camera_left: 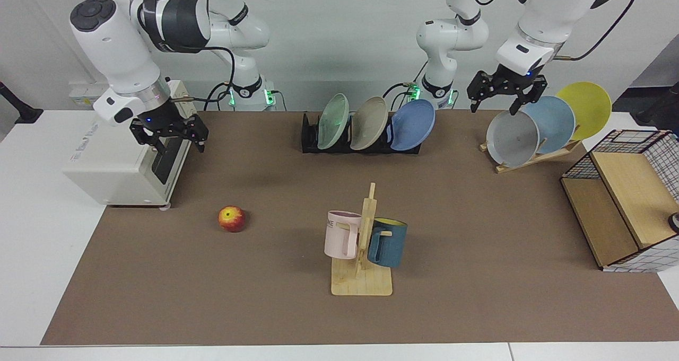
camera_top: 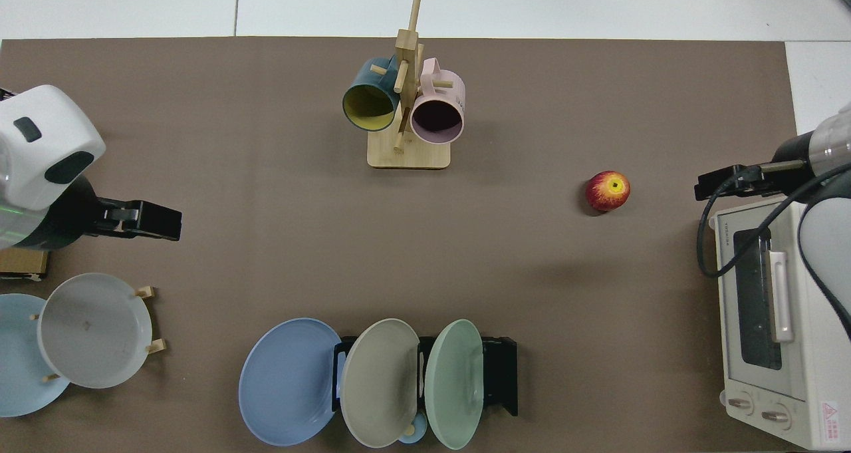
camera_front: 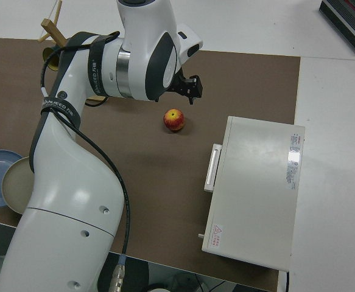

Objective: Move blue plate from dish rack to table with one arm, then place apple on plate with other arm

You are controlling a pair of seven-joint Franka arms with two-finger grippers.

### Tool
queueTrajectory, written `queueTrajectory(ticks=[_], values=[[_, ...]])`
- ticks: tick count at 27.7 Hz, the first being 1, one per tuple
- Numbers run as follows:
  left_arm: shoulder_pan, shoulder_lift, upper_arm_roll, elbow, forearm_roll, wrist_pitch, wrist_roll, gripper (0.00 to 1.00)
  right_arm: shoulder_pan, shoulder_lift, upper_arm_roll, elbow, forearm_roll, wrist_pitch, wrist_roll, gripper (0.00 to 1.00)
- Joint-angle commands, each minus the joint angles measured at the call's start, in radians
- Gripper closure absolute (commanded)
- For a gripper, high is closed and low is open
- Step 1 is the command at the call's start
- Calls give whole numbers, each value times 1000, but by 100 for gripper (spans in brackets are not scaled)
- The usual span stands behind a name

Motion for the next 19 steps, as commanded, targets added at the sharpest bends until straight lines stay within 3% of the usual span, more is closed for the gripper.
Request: queueTrajectory(ticks=[1,19], values=[[14,-4,-6,10,-16,-4,16,0,-4,-14,3,-14,4,12,-21,0],[16,-14,5,5,-13,-18,10,0,-3,-14,3,-14,4,12,-21,0]])
